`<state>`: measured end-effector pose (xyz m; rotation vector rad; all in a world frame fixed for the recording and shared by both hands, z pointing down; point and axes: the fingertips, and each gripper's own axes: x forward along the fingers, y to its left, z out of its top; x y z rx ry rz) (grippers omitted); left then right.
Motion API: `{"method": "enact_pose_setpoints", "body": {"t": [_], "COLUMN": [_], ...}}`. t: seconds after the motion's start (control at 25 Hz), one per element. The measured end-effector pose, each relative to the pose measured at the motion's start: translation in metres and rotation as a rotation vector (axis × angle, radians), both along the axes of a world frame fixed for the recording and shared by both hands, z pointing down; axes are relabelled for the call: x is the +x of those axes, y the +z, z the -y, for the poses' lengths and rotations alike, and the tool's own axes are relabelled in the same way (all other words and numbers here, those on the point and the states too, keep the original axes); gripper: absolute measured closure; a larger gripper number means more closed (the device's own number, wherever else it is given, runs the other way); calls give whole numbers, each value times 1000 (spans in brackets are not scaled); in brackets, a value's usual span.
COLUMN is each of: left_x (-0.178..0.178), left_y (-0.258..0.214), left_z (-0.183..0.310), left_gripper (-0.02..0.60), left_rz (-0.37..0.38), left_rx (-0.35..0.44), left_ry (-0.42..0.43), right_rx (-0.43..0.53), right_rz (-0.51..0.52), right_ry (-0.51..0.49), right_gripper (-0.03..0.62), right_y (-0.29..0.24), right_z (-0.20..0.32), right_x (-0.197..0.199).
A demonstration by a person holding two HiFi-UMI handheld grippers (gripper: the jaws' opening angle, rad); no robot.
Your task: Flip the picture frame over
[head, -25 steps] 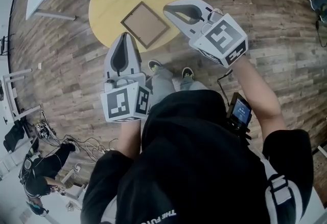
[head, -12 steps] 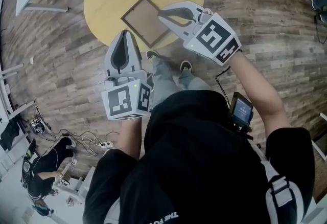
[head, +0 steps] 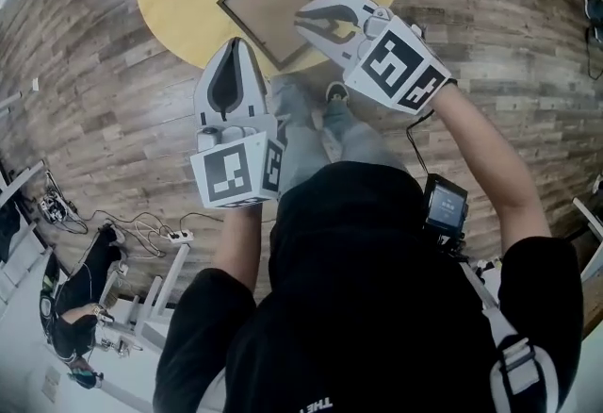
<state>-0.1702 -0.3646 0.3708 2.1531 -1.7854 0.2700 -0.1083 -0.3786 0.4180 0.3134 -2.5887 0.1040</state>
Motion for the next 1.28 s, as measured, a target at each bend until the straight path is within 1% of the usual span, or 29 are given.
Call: {"method": "enact_pose_setpoints", "body": {"t": [0.08,0.28,0.48,0.56,0.6,0.64,0.72,0.8,0.88,0.96,1.16,1.28], "left_x": [-5,-16,-18,-25,-29,-33,-38,-40,-41,-45,-49,-55], "left_y": [18,63,95,102,104,106,110,113,116,118,120,121], "left_z": [1,10,16,20,21,21,18,15,12,7,-2,-5], "left_gripper": [557,557,557,557,557,557,557,557,557,557,557,557], "left_rz": [0,-3,7,10,9,7,5,3,-2,-7,-7,-8], "left_rx": [-25,-59,-78,-77,-78,-81,-91,-95,-99,-105,-113,-117], "left_ry": [-13,-15,-11,-26,-32,-36,-41,-45,-48,-55,-62,-68], "right_rx": [-7,-19,-38,-36,-35,-32,-18,21,87,147,224,305], "right_rz": [-24,-80,-109,-128,-144,-162,-200,-245,-312,-375,-519,-597], "right_ry": [-19,-61,-72,-81,-91,-107,-165,-249,-335,-397,-462,-466], "right_gripper": [572,571,568,541,507,482,465,429,369,356,352,352], "right_y": [16,58,86,95,100,104,112,119,127,137,163,173], "right_z": [-1,-4,-13,-13,-15,-18,-32,-49,-66,-78,-91,-90], "right_x": [-4,-9,1,-1,-3,-6,-13,-21,-28,-36,-40,-43]}}
